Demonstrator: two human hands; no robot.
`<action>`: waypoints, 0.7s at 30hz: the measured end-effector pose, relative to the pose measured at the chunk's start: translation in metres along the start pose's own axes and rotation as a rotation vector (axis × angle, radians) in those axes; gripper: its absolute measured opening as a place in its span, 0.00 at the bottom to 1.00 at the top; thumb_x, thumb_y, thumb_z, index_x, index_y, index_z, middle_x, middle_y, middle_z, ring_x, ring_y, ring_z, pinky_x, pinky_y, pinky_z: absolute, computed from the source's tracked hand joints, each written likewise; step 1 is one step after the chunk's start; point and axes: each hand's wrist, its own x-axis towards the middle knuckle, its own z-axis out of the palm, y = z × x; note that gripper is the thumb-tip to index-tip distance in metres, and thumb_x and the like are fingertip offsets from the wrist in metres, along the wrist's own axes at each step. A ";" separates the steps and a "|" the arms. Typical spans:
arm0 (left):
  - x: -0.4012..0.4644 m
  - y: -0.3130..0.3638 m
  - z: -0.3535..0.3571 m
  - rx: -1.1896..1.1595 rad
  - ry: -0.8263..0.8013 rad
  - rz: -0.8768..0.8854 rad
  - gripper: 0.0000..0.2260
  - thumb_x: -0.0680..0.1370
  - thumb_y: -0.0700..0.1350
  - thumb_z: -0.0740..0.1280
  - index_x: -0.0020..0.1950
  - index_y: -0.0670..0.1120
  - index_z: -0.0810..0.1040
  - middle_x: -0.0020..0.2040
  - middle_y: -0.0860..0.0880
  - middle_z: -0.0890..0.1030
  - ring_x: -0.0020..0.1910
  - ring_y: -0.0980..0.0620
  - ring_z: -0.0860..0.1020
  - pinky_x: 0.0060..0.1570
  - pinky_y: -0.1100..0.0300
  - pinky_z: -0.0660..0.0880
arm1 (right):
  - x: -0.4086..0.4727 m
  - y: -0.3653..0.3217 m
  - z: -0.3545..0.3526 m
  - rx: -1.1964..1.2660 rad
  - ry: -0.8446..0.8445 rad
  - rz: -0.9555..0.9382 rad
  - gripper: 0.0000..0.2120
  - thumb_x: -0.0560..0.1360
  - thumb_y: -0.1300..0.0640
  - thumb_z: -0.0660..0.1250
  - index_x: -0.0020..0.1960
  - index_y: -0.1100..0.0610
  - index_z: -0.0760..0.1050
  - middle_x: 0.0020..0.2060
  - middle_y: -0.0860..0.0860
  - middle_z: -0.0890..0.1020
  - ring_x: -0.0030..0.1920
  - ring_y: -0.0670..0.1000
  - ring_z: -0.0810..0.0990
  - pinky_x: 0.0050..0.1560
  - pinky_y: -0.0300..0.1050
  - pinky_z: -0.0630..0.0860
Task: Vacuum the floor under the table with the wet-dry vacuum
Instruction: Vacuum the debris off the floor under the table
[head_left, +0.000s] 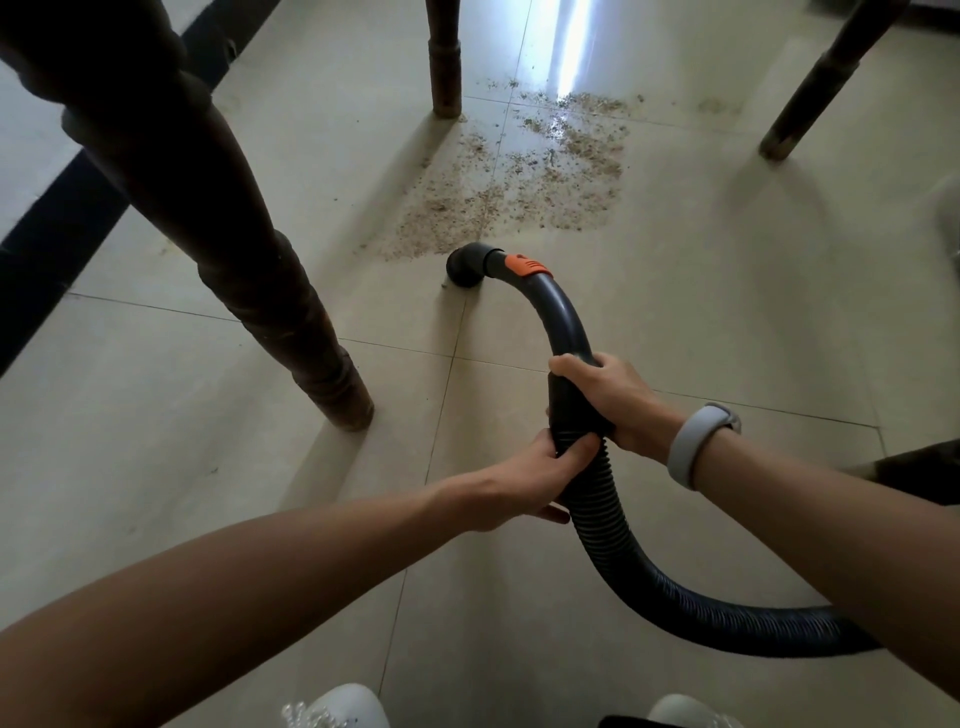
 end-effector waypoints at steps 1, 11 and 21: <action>0.000 0.000 0.000 0.003 -0.001 0.001 0.21 0.82 0.54 0.53 0.71 0.46 0.58 0.65 0.42 0.74 0.62 0.43 0.75 0.61 0.50 0.74 | 0.000 0.000 0.000 0.000 -0.009 0.007 0.11 0.74 0.55 0.67 0.52 0.60 0.71 0.43 0.60 0.78 0.45 0.59 0.79 0.50 0.55 0.79; 0.000 -0.001 0.005 -0.006 -0.015 0.005 0.21 0.81 0.54 0.54 0.71 0.45 0.59 0.65 0.42 0.74 0.62 0.43 0.75 0.60 0.50 0.74 | -0.003 0.001 -0.005 -0.015 -0.028 0.038 0.10 0.73 0.55 0.67 0.50 0.60 0.72 0.42 0.59 0.77 0.45 0.60 0.79 0.54 0.58 0.78; -0.001 -0.001 0.013 -0.115 -0.121 -0.009 0.24 0.81 0.53 0.57 0.73 0.44 0.58 0.66 0.40 0.73 0.63 0.41 0.75 0.60 0.51 0.74 | -0.015 -0.011 -0.017 -0.204 -0.106 0.054 0.10 0.74 0.56 0.67 0.52 0.59 0.70 0.43 0.59 0.77 0.44 0.59 0.79 0.50 0.53 0.79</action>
